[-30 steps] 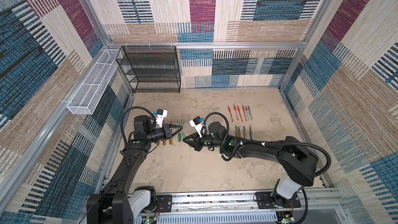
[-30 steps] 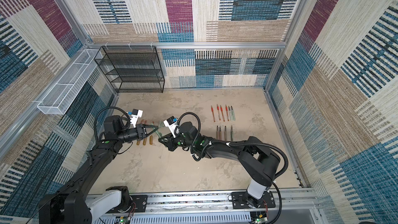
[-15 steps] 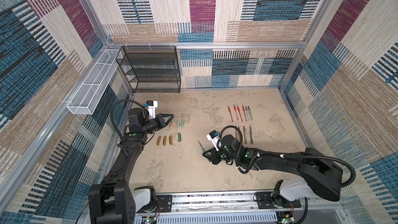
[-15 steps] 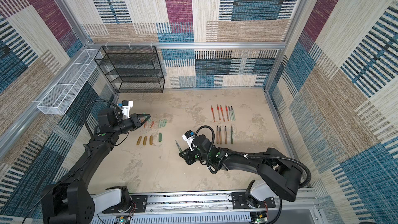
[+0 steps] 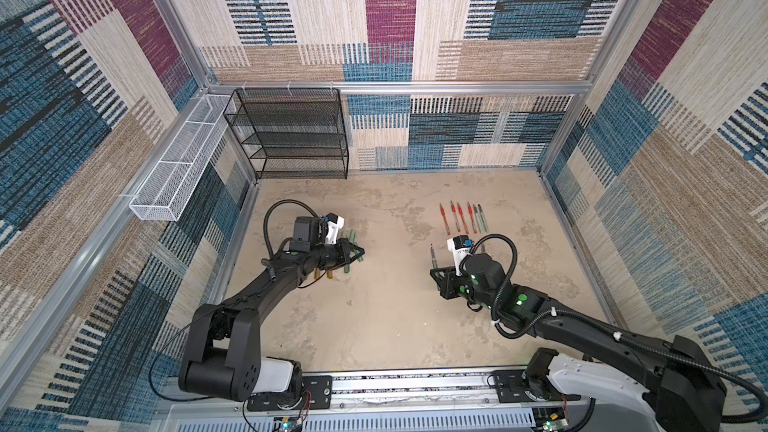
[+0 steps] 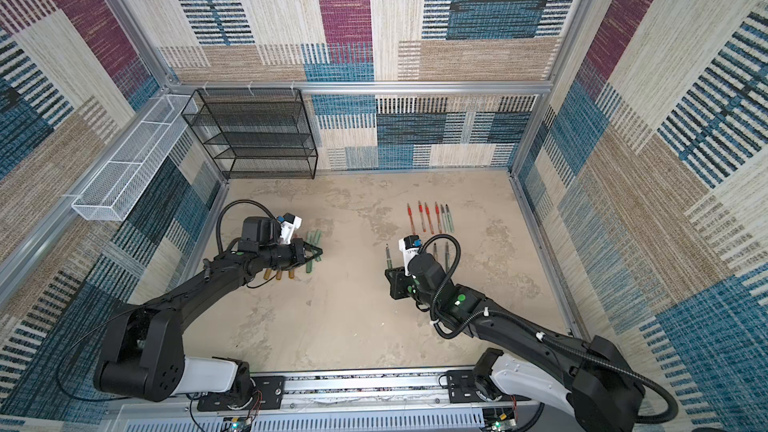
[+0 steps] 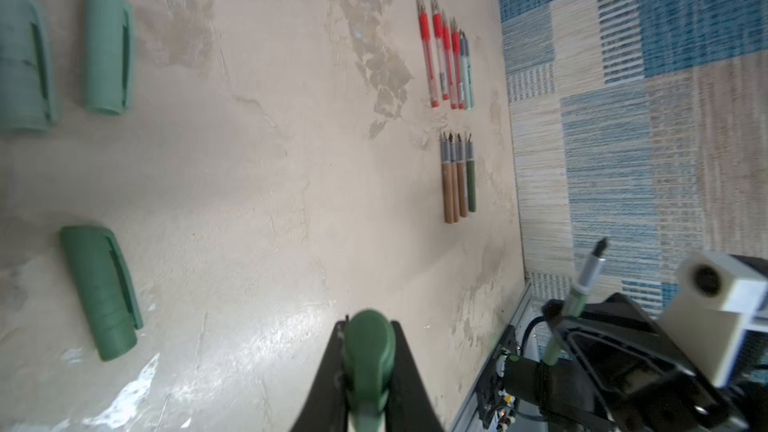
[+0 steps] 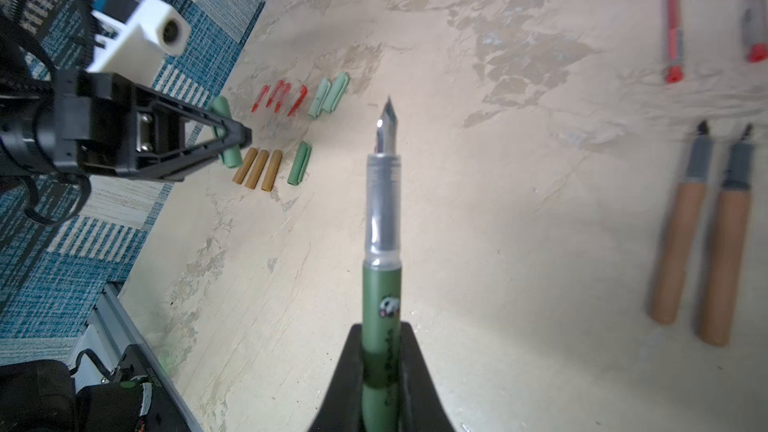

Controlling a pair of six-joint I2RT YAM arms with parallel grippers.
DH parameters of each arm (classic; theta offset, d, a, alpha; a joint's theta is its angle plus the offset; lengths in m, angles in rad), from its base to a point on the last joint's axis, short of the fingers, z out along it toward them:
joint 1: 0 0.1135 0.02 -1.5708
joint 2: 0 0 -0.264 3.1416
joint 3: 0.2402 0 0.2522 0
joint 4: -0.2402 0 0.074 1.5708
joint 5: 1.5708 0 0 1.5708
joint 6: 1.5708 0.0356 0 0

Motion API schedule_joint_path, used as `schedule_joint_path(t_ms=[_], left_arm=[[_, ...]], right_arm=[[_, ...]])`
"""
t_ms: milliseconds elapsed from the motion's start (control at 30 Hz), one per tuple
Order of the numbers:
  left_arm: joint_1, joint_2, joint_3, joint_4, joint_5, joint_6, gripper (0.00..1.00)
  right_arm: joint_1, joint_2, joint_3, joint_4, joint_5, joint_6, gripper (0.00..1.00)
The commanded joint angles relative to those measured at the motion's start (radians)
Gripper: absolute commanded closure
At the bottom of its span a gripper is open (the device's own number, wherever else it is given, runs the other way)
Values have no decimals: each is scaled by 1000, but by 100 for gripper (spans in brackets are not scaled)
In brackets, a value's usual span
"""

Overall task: Open the pen caps
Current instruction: 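Set the green cap beside the other green caps while the right carries the pen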

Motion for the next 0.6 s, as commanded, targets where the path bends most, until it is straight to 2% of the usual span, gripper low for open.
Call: schedule_joint_path(t_ms=[0, 133, 300, 467, 567], left_arm=[[-28, 41, 29, -70, -137, 64, 100], [-49, 102, 36, -70, -182, 50, 100], [-81, 156, 81, -102, -210, 99, 100], [-84, 233, 158, -202, -342, 153, 100], [-84, 265, 168, -207, -371, 155, 100]], right_arm=[[-21, -72, -4, -93, 60, 18, 100], [-30, -134, -15, -131, 77, 6, 100], [-33, -145, 9, -174, 88, 7, 100], [-36, -140, 21, -172, 73, 3, 100], [-37, -145, 9, -149, 60, -8, 100]])
